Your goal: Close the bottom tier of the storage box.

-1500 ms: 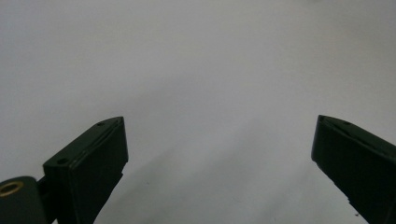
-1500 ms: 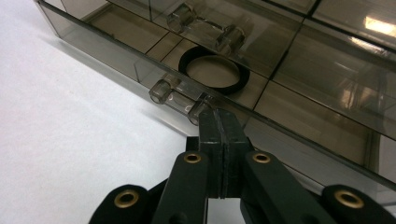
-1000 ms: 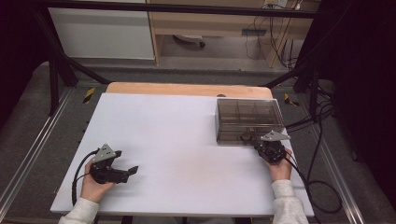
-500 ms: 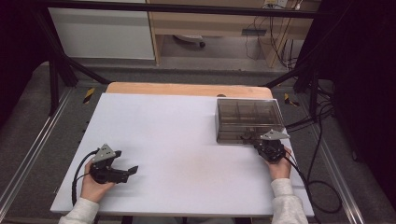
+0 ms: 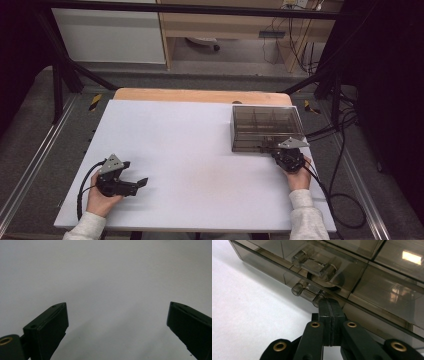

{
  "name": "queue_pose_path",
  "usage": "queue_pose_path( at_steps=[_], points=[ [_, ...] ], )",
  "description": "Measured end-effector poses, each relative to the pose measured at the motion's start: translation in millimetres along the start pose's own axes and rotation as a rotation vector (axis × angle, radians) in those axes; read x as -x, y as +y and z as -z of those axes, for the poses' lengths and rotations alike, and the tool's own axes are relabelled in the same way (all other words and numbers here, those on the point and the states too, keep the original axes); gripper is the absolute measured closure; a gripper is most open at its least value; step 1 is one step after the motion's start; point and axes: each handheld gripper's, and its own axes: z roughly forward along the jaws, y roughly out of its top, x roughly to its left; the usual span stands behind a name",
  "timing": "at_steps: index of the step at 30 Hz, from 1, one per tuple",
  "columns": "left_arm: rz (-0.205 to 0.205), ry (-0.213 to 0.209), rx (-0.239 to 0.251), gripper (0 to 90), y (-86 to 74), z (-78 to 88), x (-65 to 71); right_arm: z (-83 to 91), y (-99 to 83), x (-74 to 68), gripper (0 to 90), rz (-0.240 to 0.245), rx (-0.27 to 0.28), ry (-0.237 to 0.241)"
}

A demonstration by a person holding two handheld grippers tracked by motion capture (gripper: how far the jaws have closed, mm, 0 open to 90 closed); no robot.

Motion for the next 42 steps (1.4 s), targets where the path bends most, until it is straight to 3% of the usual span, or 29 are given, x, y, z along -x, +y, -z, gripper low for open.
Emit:
queue_pose_path(
  at_steps=[30, 42],
  points=[
    [0.002, -0.001, 0.005, 3.5, 0.3, 0.8, 0.1, -1.3, 1.9, 0.3, 89.0, -0.001, 0.013, -0.013],
    [0.004, -0.001, 0.006, 3.5, 0.4, 1.0, 0.4, 16.8, -0.2, -2.9, 77.7, 0.000, 0.041, -0.003]
  ],
)
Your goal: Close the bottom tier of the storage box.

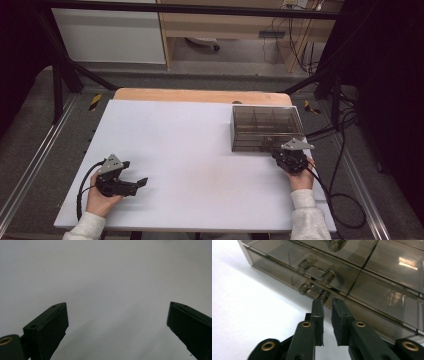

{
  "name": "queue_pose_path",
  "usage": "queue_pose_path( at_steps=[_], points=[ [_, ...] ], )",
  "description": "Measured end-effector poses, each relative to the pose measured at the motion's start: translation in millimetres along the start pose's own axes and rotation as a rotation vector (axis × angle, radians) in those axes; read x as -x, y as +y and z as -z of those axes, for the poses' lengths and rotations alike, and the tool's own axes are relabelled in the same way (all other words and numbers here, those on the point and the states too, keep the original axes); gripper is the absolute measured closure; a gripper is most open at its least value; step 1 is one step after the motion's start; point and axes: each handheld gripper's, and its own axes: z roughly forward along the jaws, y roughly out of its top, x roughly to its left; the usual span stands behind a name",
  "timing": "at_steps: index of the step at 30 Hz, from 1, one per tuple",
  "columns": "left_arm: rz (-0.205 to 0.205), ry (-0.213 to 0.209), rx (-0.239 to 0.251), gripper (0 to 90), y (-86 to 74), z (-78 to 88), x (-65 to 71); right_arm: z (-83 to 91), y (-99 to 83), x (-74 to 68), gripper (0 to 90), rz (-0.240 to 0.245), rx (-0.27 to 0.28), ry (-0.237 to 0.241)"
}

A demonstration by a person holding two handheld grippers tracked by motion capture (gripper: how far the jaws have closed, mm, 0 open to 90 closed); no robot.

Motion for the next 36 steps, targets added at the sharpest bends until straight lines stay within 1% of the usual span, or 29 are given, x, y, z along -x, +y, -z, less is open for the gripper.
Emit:
queue_pose_path(
  at_steps=[1, 3, 5, 7, 8, 12, 13, 16, 18, 20, 23, 25, 30, 33, 36],
  points=[
    [-0.002, 0.000, 0.000, 3.5, 0.1, -0.1, 0.2, 1.9, -0.3, -0.6, 75.8, 0.003, 0.002, 0.003],
    [-0.004, 0.000, -0.001, 3.5, 0.2, -0.4, 0.5, 5.8, -0.2, -2.0, 72.7, -0.016, 0.009, 0.016],
    [-0.003, -0.001, -0.001, 3.5, 0.2, -0.3, 0.5, 9.1, 0.1, -3.7, 67.2, -0.018, 0.017, 0.029],
    [-0.001, 0.000, 0.000, 3.5, 0.1, -0.2, 0.3, 11.1, 0.7, -6.8, 59.2, -0.018, 0.021, 0.037],
    [-0.001, -0.001, 0.000, 3.5, 0.1, -0.1, 0.3, 11.8, 0.8, -8.3, 57.0, -0.019, 0.024, 0.042],
    [-0.003, -0.001, -0.001, 3.5, 0.0, -0.3, 0.3, 14.1, -0.7, -13.0, 43.1, -0.036, 0.022, 0.073],
    [-0.004, -0.002, -0.003, 3.5, 0.0, -0.3, 0.2, 14.5, -1.0, -13.8, 39.5, -0.032, 0.023, 0.079],
    [-0.001, -0.001, 0.001, 3.5, 0.0, 0.0, -0.1, 16.4, -2.2, -16.7, 32.7, -0.033, 0.021, 0.084],
    [0.001, -0.002, 0.001, 3.5, 0.0, 0.1, 0.0, 16.7, -2.7, -17.8, 24.7, -0.039, 0.023, 0.094],
    [-0.001, -0.001, 0.000, 3.5, 0.0, 0.0, 0.0, 17.9, -3.1, -19.8, 21.7, -0.057, 0.022, 0.108],
    [-0.001, -0.002, 0.002, 3.5, 0.2, 0.3, 0.2, 19.5, -3.7, -21.6, 17.1, -0.055, 0.025, 0.127],
    [-0.002, -0.001, 0.001, 3.5, 0.2, 0.2, 0.3, 21.7, -4.1, -23.3, 13.2, -0.069, 0.028, 0.144],
    [-0.001, -0.001, 0.001, 3.5, 0.1, 0.4, 0.2, 25.2, -6.3, -26.6, 4.6, -0.063, 0.033, 0.154],
    [0.000, -0.002, 0.000, 3.5, 0.0, 0.2, 0.3, 27.3, -8.0, -29.1, 2.4, -0.064, 0.033, 0.173],
    [-0.001, -0.003, 0.002, 3.5, 0.2, 0.5, 0.4, 29.4, -10.2, -32.3, 1.4, -0.072, 0.037, 0.179]
  ],
)
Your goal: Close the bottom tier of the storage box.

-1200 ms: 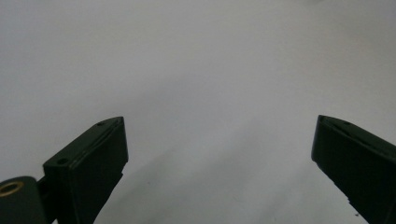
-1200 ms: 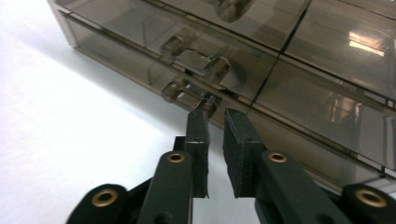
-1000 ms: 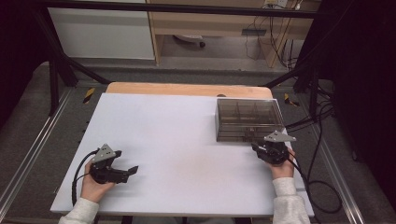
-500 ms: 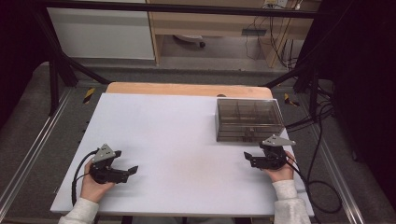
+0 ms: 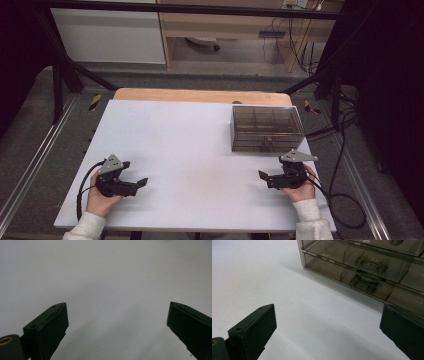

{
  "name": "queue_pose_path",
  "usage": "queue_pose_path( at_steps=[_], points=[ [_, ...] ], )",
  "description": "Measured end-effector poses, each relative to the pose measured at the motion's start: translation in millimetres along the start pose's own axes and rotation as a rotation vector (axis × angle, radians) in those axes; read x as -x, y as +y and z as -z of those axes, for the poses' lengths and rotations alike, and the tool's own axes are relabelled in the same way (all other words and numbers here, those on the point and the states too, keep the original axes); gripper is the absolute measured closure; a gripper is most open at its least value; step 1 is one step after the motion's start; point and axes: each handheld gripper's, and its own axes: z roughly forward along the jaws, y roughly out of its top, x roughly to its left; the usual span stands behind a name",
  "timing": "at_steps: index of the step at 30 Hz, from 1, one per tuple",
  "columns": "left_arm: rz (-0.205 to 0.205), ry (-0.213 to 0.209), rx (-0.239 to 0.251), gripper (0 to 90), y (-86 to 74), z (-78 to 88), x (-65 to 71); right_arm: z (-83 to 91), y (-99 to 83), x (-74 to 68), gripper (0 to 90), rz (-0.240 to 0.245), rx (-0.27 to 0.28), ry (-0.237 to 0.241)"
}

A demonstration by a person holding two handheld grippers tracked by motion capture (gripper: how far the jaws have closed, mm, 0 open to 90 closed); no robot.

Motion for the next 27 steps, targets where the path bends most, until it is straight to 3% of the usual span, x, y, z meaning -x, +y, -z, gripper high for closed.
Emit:
queue_pose_path(
  at_steps=[16, 27],
  points=[
    [-0.001, -0.002, -0.001, 3.5, 0.0, -0.2, 0.5, 8.7, -15.3, -5.5, 0.4, 0.055, -0.001, 0.015],
    [0.001, -0.003, -0.002, 3.5, -0.2, -0.4, 1.1, 15.9, -26.7, 0.9, 0.3, 0.043, 0.007, 0.020]
  ],
)
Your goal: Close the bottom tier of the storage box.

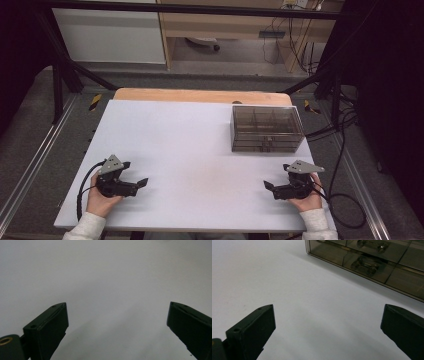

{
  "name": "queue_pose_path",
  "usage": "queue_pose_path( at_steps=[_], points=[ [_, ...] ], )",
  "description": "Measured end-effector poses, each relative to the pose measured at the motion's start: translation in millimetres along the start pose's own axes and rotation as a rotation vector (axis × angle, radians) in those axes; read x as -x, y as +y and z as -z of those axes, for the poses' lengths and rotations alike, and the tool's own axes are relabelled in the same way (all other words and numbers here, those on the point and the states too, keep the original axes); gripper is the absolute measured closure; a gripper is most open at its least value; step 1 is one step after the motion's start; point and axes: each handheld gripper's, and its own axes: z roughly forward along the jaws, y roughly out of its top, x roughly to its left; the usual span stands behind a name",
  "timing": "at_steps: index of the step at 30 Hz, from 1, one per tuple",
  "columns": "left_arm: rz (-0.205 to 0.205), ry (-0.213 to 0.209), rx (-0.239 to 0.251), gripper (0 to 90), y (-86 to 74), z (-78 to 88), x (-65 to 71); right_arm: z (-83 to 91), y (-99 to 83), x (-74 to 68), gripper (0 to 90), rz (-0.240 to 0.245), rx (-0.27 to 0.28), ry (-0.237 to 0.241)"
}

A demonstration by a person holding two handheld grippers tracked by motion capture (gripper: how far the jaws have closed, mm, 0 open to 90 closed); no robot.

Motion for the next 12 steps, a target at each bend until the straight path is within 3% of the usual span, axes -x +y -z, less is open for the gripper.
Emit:
queue_pose_path(
  at_steps=[12],
  points=[
    [-0.003, 0.000, -0.002, 3.5, 0.1, -0.1, 0.2, -0.5, -3.7, 4.3, 0.3, -0.017, -0.007, 0.000]
  ],
)
